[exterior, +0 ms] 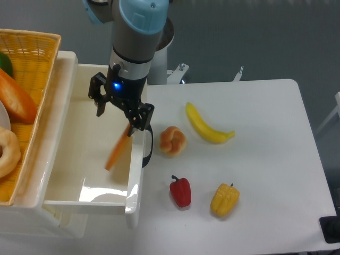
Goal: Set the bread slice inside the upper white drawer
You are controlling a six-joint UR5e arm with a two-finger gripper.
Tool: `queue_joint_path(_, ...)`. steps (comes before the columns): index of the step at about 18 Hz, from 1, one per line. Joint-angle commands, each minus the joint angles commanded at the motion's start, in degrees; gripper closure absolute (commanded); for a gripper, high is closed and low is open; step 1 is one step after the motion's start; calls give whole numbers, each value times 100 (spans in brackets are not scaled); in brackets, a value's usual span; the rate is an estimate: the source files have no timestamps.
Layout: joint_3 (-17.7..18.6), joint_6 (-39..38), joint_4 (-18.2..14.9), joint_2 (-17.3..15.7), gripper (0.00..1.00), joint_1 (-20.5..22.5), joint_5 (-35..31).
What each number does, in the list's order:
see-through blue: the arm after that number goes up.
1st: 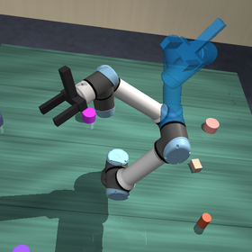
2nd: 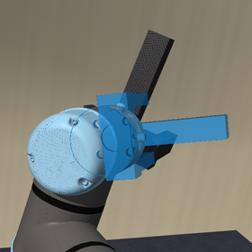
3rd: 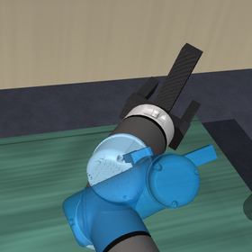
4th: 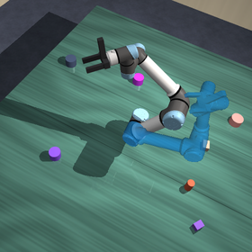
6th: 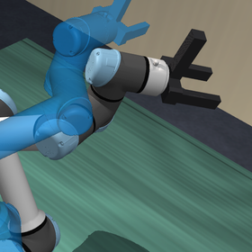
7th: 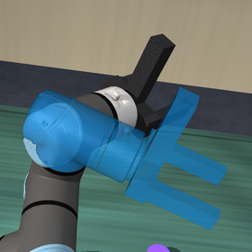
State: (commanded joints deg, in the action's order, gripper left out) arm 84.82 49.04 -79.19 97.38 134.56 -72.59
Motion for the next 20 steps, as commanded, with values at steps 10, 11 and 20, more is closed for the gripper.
queue_joint_path(10,-9,658,-105,-17,0,1159,-432)
queue_joint_path(11,-9,825,-88,17,0,1352,-432)
queue_joint_path(20,-36,3389,-9,316,0,2925,-1274)
